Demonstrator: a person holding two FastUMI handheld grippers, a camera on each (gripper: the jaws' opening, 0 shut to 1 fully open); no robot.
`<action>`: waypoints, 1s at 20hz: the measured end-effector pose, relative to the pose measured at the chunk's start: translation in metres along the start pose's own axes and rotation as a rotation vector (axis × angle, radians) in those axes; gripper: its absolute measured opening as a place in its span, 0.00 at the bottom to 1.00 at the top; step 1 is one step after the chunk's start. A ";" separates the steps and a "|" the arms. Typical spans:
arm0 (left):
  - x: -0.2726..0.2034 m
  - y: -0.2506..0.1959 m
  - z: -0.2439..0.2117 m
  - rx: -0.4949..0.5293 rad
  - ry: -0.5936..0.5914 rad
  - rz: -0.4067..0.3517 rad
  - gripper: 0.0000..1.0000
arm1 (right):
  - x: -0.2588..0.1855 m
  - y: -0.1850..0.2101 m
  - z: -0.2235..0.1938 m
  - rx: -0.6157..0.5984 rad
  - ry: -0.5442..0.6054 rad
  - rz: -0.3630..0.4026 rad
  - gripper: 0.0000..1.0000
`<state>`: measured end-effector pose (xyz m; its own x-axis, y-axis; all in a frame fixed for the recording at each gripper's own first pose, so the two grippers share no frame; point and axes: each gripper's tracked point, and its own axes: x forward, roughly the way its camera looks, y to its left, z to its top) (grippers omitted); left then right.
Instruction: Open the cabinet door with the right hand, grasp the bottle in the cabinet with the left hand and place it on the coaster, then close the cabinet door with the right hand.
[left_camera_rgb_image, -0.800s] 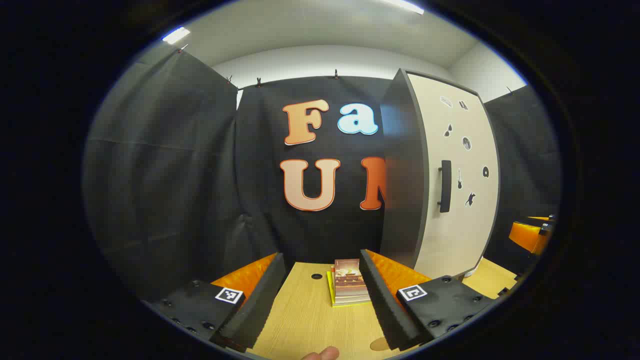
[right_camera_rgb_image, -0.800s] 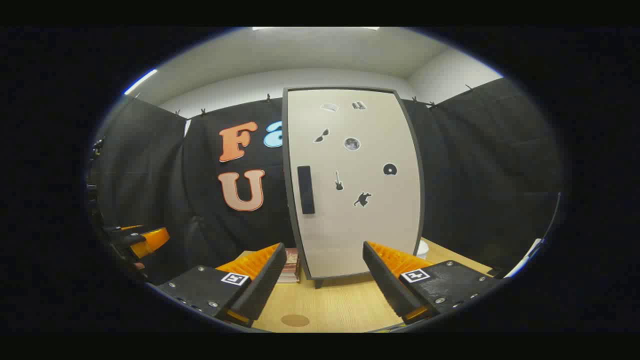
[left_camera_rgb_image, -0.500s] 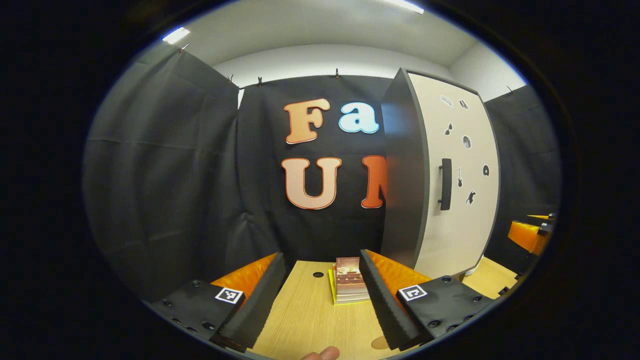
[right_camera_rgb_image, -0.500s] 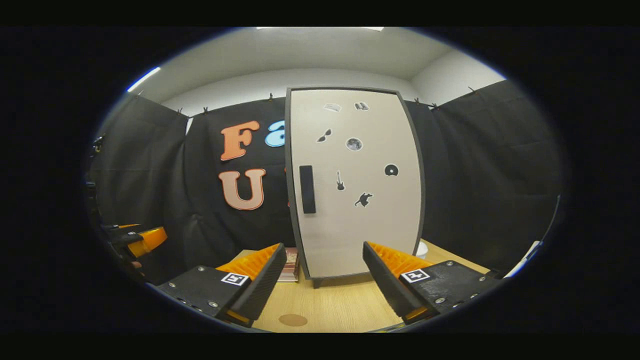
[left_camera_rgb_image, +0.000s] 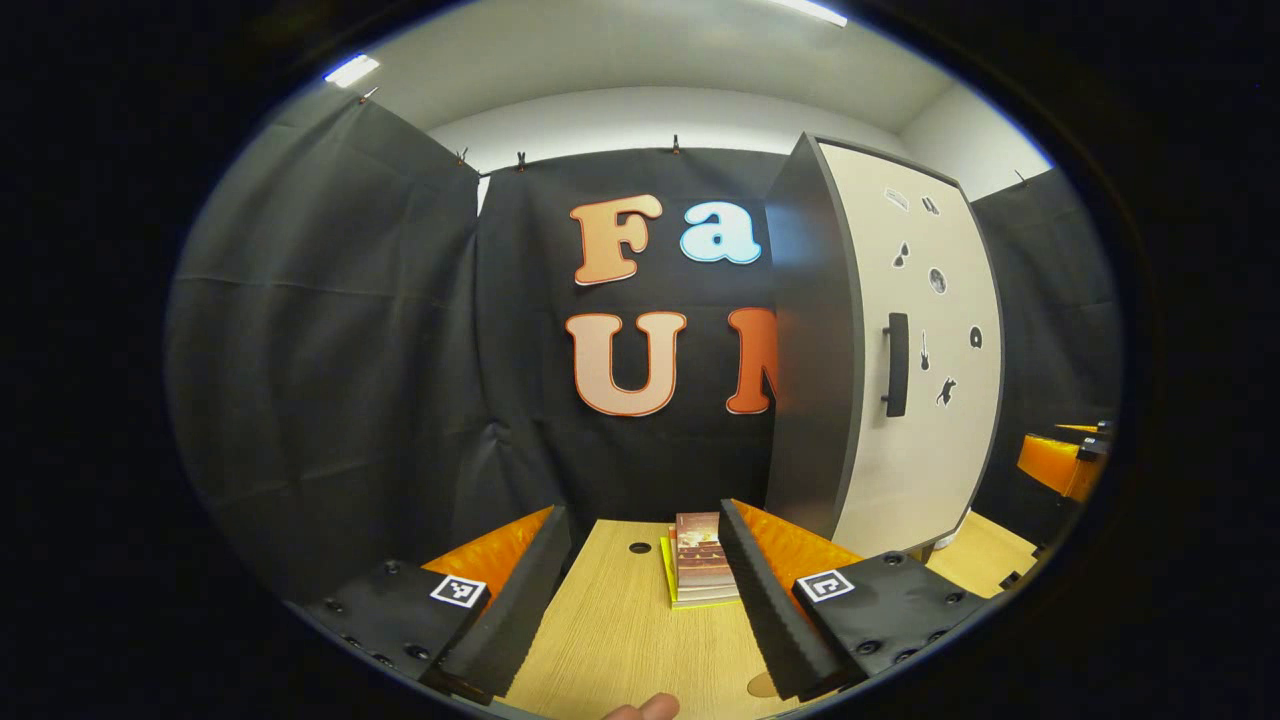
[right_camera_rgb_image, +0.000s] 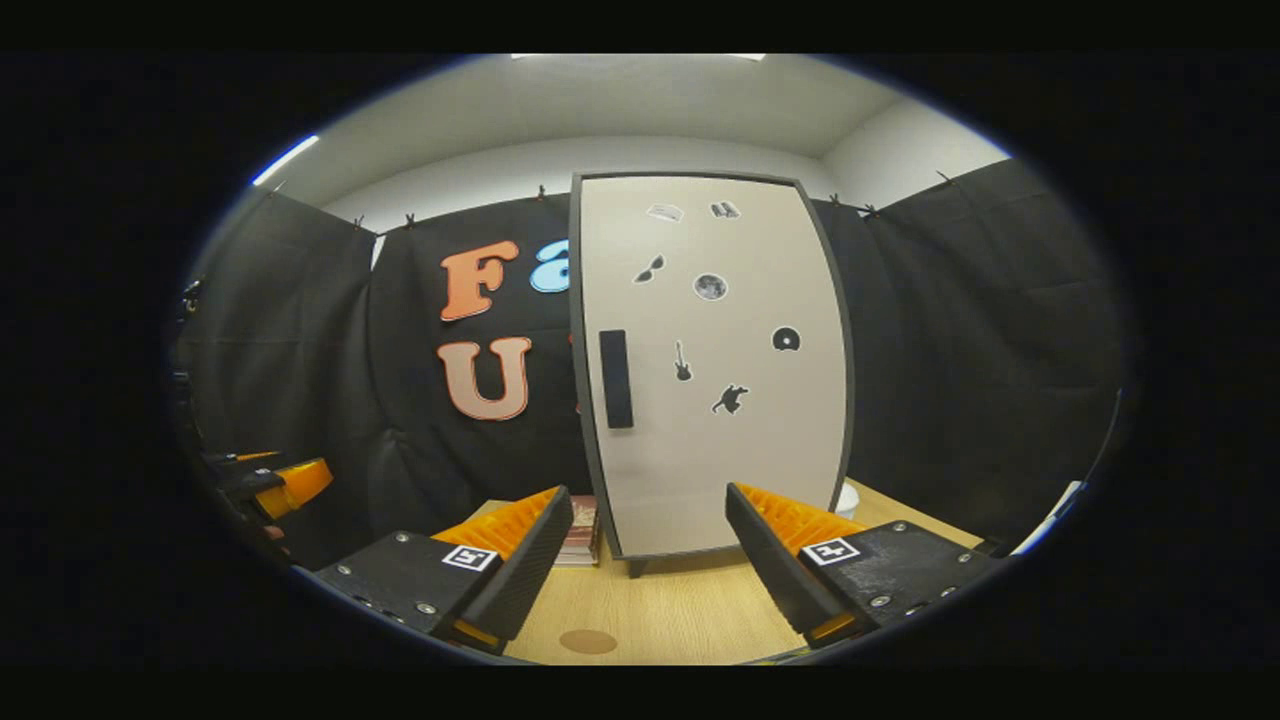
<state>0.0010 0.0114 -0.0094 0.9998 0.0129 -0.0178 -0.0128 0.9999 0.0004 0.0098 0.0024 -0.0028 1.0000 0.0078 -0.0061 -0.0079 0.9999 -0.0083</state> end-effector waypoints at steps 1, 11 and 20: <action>0.001 0.000 0.000 -0.001 0.000 -0.001 0.96 | 0.001 0.000 -0.001 -0.001 0.000 0.000 0.95; 0.009 0.004 -0.016 -0.002 0.029 -0.016 0.98 | 0.044 0.011 0.016 -0.002 -0.008 0.017 0.95; 0.038 0.025 -0.041 -0.005 0.079 -0.005 0.98 | 0.138 0.029 0.051 -0.033 -0.038 0.036 0.95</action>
<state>0.0379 0.0373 -0.0514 0.9953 0.0073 -0.0969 -0.0078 1.0000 -0.0051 0.1478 0.0325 0.0469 0.9985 0.0445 0.0308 -0.0432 0.9982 -0.0414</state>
